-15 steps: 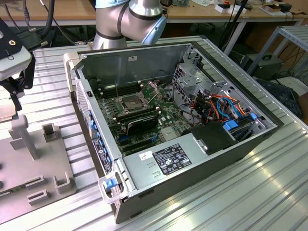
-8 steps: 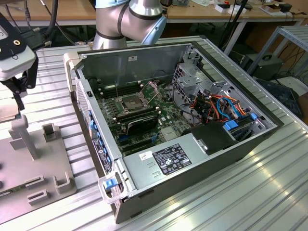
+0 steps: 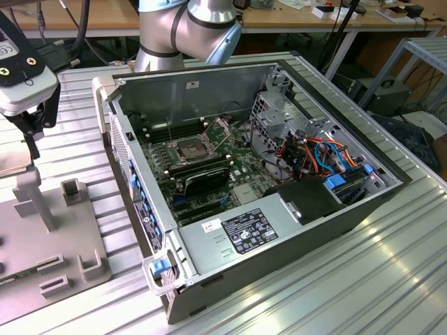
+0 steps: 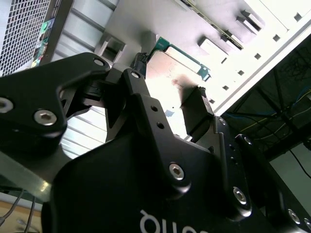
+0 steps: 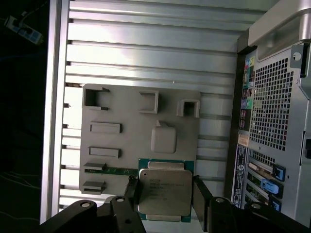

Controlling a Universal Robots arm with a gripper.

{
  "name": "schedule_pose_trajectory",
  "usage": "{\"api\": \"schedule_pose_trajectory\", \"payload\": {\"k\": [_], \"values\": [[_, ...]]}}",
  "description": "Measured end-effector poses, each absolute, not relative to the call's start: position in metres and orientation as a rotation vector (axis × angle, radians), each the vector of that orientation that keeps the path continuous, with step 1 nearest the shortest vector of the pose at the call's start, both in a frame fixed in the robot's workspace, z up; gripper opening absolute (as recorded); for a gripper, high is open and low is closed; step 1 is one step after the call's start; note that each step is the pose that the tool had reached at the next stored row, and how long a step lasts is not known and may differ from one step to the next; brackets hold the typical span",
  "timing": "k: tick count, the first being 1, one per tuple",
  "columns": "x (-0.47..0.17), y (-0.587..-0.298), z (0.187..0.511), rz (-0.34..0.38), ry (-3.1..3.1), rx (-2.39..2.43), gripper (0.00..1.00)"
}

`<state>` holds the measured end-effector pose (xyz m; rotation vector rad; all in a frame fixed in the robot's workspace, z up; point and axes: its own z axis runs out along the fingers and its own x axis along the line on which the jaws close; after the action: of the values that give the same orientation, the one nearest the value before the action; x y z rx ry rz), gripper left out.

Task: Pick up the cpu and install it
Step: 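Pick up the cpu and move it towards the insertion slot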

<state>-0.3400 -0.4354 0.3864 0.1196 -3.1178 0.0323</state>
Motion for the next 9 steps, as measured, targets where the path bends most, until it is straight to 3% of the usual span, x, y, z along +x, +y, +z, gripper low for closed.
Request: {"api": "schedule_pose_trajectory", "payload": {"k": [9], "values": [[-0.3371,-0.4354,0.3863,0.032,-3.118,0.12,0.55]]}}
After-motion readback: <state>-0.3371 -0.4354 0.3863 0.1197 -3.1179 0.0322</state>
